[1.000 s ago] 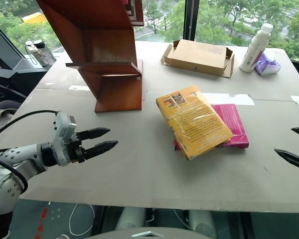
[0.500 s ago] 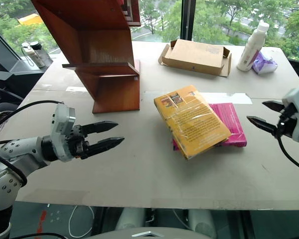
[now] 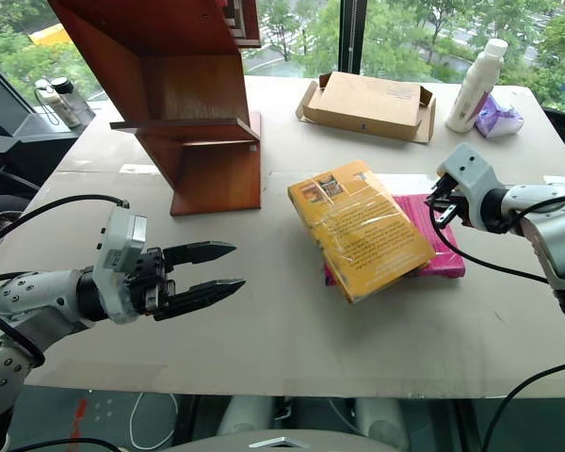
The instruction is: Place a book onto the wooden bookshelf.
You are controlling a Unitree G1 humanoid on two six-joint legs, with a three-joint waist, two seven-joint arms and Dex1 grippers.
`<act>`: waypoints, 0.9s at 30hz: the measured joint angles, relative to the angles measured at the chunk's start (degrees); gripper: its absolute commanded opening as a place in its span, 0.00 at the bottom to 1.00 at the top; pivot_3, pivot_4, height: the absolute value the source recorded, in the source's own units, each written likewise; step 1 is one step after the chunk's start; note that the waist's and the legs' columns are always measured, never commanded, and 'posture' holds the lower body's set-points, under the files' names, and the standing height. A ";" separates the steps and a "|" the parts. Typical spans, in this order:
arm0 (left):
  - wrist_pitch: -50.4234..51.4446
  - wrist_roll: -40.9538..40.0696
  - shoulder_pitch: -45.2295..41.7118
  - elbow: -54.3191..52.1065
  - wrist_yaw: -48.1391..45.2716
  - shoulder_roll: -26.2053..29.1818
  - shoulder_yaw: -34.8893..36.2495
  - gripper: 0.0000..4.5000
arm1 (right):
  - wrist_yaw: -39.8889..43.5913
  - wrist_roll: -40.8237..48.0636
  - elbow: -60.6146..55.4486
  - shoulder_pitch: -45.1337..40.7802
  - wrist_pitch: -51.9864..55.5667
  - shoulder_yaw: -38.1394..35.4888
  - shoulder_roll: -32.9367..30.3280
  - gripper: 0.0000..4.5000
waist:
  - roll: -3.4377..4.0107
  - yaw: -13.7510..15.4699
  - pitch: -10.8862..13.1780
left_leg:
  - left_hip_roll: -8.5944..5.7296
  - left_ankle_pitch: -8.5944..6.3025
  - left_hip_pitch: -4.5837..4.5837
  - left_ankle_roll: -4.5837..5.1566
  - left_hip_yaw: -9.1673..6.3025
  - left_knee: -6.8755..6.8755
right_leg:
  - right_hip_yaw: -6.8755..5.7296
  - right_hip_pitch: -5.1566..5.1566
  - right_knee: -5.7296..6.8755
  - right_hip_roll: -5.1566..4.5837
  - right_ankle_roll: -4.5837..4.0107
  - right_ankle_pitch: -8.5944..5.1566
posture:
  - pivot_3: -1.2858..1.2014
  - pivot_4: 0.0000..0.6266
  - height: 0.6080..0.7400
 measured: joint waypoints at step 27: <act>-2.16 0.62 3.46 -0.61 3.37 -0.61 -0.11 0.76 | 2.93 -4.93 -2.54 -1.95 3.63 6.53 8.99 0.01 | 0.01 -0.02 0.00 | 0.02 0.00 0.00 -0.03 0.07 -0.01 | 0.00 -0.04 0.01 -0.01 0.00 0.00 | 0.52 0.24 0.95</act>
